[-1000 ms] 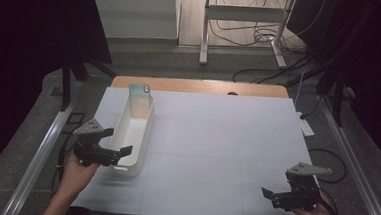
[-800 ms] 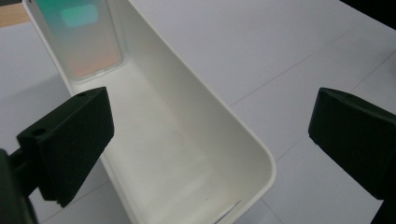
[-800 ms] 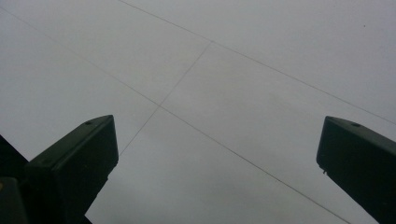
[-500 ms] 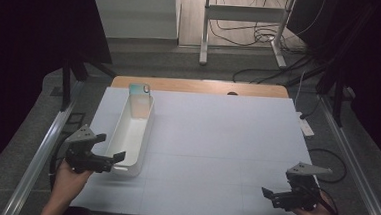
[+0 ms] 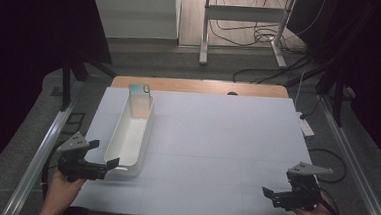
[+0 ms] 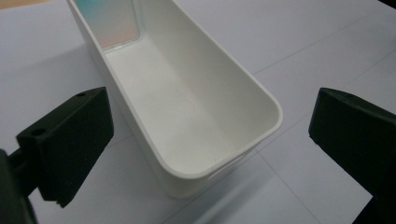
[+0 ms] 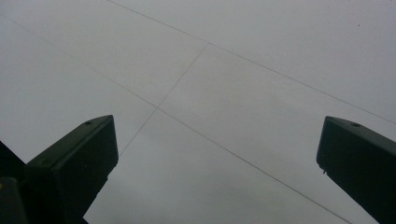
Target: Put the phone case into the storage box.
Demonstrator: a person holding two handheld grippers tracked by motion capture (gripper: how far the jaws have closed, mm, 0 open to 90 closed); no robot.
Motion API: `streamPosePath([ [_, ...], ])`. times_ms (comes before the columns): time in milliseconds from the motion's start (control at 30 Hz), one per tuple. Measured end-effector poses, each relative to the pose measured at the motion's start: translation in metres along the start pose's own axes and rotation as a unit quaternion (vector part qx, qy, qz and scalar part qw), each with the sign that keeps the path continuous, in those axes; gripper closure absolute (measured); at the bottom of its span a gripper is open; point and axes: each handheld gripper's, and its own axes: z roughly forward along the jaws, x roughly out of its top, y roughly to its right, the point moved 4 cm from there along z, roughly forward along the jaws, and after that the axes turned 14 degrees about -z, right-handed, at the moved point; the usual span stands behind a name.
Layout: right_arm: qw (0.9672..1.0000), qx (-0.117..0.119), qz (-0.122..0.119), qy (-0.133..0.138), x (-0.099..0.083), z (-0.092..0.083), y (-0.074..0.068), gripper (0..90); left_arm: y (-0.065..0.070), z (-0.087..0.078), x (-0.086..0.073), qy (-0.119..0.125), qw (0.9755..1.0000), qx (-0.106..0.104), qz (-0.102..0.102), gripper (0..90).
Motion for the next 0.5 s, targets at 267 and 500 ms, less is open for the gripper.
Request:
streamPosePath([
  [267,1.0000,-0.001,0.002,0.000,0.000,0.000,0.000,0.0,-0.003,-0.006,-0.011,0.002,1.0000,0.007,-0.004,1.0],
  [500,1.0000,-0.001,0.002,-0.001,0.000,0.000,0.000,0.0,-0.005,-0.009,-0.019,0.001,0.9999,0.014,-0.009,0.6],
])
